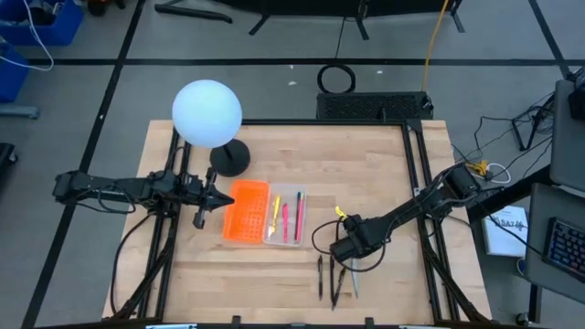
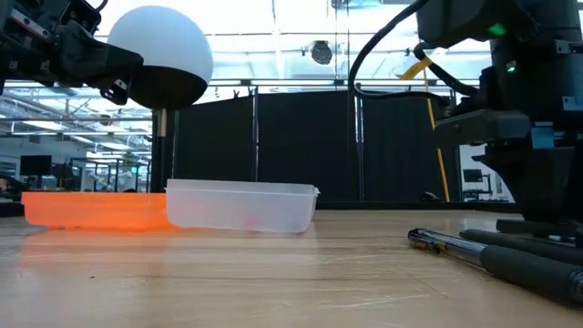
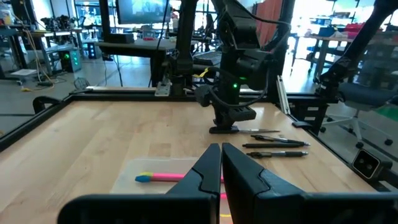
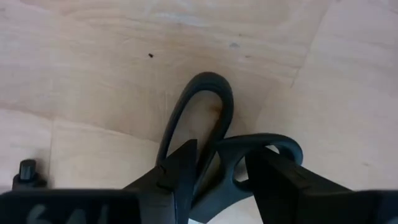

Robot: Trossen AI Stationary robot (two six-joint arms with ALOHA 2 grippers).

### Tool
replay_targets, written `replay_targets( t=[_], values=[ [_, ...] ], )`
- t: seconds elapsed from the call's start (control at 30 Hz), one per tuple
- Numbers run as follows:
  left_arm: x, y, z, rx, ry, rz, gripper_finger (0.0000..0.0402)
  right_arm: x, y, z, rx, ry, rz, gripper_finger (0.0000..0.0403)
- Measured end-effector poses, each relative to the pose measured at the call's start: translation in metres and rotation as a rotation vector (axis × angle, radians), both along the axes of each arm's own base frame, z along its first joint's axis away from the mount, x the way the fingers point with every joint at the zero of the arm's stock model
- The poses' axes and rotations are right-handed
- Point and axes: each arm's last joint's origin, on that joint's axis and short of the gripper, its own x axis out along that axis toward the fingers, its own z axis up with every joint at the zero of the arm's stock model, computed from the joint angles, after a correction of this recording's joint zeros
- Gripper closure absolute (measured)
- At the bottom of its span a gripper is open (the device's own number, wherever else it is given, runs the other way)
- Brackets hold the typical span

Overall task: Pick & place school supplies into a supply box
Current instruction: Put the black scissors into the supply box

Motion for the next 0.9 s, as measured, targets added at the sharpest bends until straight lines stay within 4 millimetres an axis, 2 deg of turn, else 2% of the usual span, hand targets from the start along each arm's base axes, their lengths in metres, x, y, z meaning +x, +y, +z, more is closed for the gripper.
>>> replay_targets(
  t=[0.13, 0.23, 0.33, 0.5, 0.67, 0.9],
  values=[
    [0.0, 0.0, 0.0, 0.0, 0.0, 0.0, 0.038, -0.009, -0.006, -0.013, 0.023, 0.024, 0.002, 0.0273],
    [0.0, 0.0, 0.0, 0.0, 0.0, 0.0, 0.038, -0.013, -0.009, -0.02, 0.086, 0.038, -0.022, 0.0301],
    [0.0, 0.0, 0.0, -0.001, 0.003, 0.0, 0.038, -0.015, -0.012, -0.022, 0.094, 0.039, -0.017, 0.0349],
    [0.0, 0.0, 0.0, -0.002, 0.005, 0.0, 0.038, -0.014, -0.019, -0.016, 0.114, 0.017, -0.006, 0.0355],
    [0.0, 0.0, 0.0, -0.003, 0.006, 0.0, 0.038, -0.013, -0.026, 0.01, 0.098, -0.107, -0.001, 0.0358],
    [0.0, 0.0, -0.001, -0.008, 0.007, 0.001, 0.038, -0.024, -0.038, 0.055, -0.006, -0.322, -0.114, 0.0374]
  ],
)
